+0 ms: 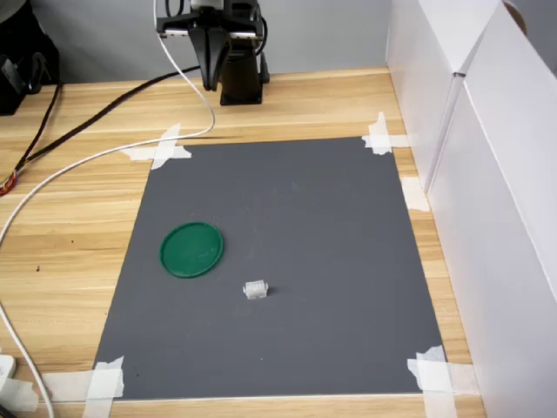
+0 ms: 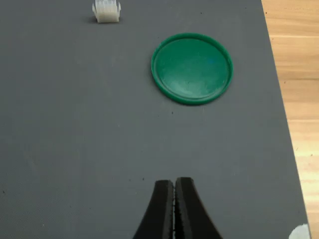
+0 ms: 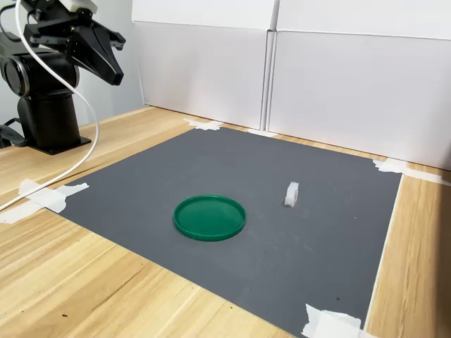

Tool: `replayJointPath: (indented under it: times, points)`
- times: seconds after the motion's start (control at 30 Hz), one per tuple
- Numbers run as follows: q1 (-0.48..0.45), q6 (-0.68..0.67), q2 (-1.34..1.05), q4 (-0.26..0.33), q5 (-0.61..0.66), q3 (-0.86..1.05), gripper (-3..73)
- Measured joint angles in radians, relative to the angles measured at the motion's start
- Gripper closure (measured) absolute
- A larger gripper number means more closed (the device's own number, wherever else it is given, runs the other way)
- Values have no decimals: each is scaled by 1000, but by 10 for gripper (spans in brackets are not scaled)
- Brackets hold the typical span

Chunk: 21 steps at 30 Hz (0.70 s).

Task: Grasp a white terminal and put it in the green lid.

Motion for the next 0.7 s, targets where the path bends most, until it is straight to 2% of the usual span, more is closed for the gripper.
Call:
replayJointPath:
  times: [0.4, 0.57, 0.7]
  points:
    - [0, -16, 351, 0, 0, -232, 710]
    - [0, -132, 486, 9, 0, -353, 710]
    - [0, -288, 583, 57, 34, -448, 710]
